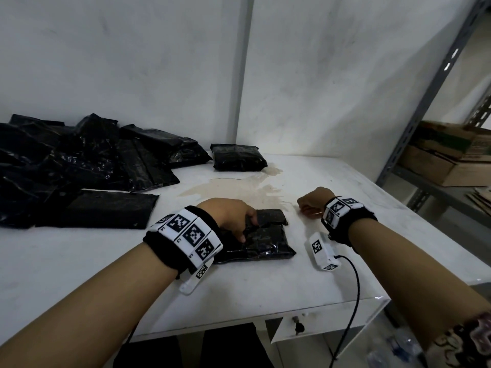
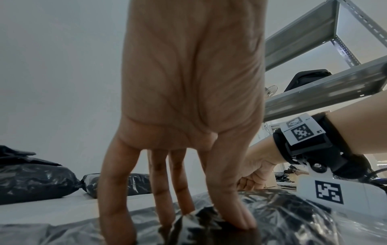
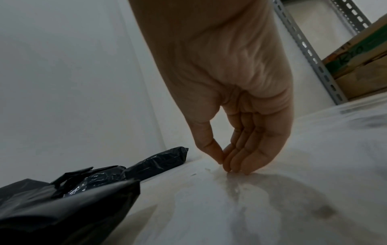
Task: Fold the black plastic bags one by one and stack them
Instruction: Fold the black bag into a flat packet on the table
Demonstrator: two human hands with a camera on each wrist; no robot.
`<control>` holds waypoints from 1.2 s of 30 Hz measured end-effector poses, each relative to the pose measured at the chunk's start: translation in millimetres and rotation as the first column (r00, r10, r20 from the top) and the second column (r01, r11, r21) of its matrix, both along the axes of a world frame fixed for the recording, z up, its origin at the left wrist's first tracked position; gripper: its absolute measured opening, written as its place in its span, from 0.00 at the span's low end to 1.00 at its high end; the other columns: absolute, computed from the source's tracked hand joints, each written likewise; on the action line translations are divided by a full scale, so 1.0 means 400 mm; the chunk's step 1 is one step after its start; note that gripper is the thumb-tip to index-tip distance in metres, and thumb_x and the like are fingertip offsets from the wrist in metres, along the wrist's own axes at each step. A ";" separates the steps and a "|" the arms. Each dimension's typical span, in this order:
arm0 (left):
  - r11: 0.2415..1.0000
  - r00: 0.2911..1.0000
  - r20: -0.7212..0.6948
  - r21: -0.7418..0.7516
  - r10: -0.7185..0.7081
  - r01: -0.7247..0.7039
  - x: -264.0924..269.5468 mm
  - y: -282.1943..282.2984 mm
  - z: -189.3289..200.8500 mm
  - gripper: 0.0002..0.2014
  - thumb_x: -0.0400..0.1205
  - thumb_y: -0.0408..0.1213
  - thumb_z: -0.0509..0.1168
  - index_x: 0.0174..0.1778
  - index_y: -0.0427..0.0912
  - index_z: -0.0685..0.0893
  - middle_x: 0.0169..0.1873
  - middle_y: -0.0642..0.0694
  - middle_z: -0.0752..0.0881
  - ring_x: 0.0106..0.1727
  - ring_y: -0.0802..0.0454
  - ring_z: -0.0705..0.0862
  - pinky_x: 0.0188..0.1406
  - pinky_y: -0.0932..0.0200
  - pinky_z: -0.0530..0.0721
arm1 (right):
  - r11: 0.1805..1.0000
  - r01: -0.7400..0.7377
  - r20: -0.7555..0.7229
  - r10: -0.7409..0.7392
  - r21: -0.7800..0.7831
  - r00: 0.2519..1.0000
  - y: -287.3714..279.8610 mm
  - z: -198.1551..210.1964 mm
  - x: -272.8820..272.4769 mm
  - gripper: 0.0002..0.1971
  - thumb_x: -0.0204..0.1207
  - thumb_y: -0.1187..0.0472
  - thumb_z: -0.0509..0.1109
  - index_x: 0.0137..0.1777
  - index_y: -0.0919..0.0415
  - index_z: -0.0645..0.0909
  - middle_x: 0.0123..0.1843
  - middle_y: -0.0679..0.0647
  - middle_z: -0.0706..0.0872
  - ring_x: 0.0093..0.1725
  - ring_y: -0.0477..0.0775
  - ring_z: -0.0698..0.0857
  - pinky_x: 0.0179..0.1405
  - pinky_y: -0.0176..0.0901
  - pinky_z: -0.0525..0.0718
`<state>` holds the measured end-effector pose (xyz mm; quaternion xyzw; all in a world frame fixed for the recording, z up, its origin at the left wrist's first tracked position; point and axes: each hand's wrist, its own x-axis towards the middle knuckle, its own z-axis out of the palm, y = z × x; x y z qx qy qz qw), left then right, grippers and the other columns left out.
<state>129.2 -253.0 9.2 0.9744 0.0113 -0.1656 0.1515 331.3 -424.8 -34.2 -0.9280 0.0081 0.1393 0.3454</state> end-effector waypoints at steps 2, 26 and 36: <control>1.000 1.000 0.002 0.005 -0.001 0.001 -0.002 -0.001 0.001 0.27 0.77 0.33 0.72 0.72 0.50 0.76 0.67 0.48 0.79 0.65 0.47 0.77 0.56 0.58 0.72 | 1.000 -0.008 0.002 0.008 0.009 1.000 -0.006 -0.001 0.002 0.08 0.67 0.68 0.75 0.29 0.65 0.82 0.30 0.61 0.88 0.41 0.62 0.90 0.52 0.57 0.89; 0.999 1.000 0.003 0.045 -0.005 0.005 -0.001 -0.004 0.002 0.27 0.78 0.34 0.72 0.73 0.50 0.75 0.68 0.47 0.78 0.66 0.46 0.77 0.56 0.57 0.72 | 0.719 -0.428 0.199 0.609 -0.548 0.768 -0.029 0.057 -0.006 0.08 0.67 0.66 0.81 0.47 0.64 0.91 0.46 0.59 0.91 0.48 0.54 0.86 0.39 0.33 0.78; 0.999 1.000 0.010 0.038 -0.004 0.004 -0.001 -0.003 -0.006 0.27 0.77 0.34 0.72 0.73 0.50 0.75 0.68 0.46 0.77 0.65 0.45 0.77 0.56 0.56 0.73 | 0.455 -0.438 0.162 0.813 -0.775 0.559 -0.074 0.052 -0.030 0.15 0.74 0.76 0.62 0.45 0.54 0.82 0.36 0.41 0.78 0.43 0.52 0.80 0.39 0.39 0.71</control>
